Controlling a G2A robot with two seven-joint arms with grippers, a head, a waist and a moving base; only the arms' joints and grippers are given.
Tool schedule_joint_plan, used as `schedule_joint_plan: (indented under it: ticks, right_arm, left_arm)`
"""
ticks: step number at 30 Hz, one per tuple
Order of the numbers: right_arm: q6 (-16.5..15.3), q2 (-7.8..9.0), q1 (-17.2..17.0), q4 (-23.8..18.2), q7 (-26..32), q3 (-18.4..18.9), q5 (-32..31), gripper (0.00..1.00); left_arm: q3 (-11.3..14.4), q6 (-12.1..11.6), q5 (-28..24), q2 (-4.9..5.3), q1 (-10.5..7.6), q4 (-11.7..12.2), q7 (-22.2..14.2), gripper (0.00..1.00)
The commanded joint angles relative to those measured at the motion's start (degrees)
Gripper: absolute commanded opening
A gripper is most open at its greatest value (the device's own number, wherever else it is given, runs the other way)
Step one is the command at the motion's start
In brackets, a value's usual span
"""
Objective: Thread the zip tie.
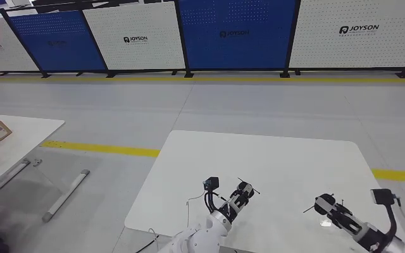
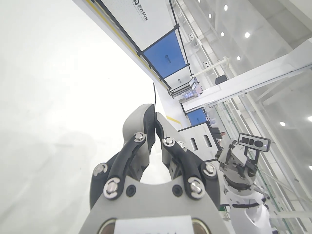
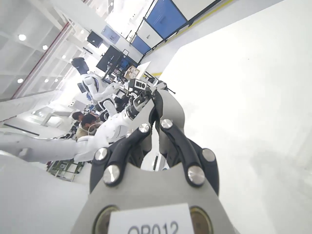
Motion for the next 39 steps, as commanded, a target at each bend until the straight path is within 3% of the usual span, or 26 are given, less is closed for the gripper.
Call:
schedule_joint_plan:
  ticks: [1,5,10,23,25,28,39]
  right_arm:
    - [-0.02,-0.46,-0.10,0.72,-4.47,-1.73,-2.94,0.00]
    - [1.62,-1.48,1.68,1.48,-10.44,-7.04,-8.06,0.00]
    - [5.16,-2.54,6.98,3.03,-10.06,-13.21,-10.81,0.00]
    - [5.31,-2.67,7.39,3.48,-8.69,-13.96,-10.15,0.00]
    - [3.01,-2.89,7.93,4.40,-8.41,-14.38,-9.08,0.00]
    - [0.32,-3.53,7.32,6.17,-13.20,-15.52,-8.67,0.00]
    - [0.29,-6.96,9.01,9.57,-34.01,-25.31,-19.67,0.00]
  left_arm:
    - [0.00,0.00,0.00,0.00,0.00,0.00,0.00,0.00]
    - [0.00,0.00,0.00,0.00,0.00,0.00,0.00,0.00]
    - [0.00,0.00,0.00,0.00,0.00,0.00,0.00,0.00]
    - [0.00,0.00,0.00,0.00,0.00,0.00,0.00,0.00]
    - [0.00,0.00,0.00,0.00,0.00,0.00,0.00,0.00]
    - [0.00,0.00,0.00,0.00,0.00,0.00,0.00,0.00]
    - [0.00,0.00,0.00,0.00,0.00,0.00,0.00,0.00]
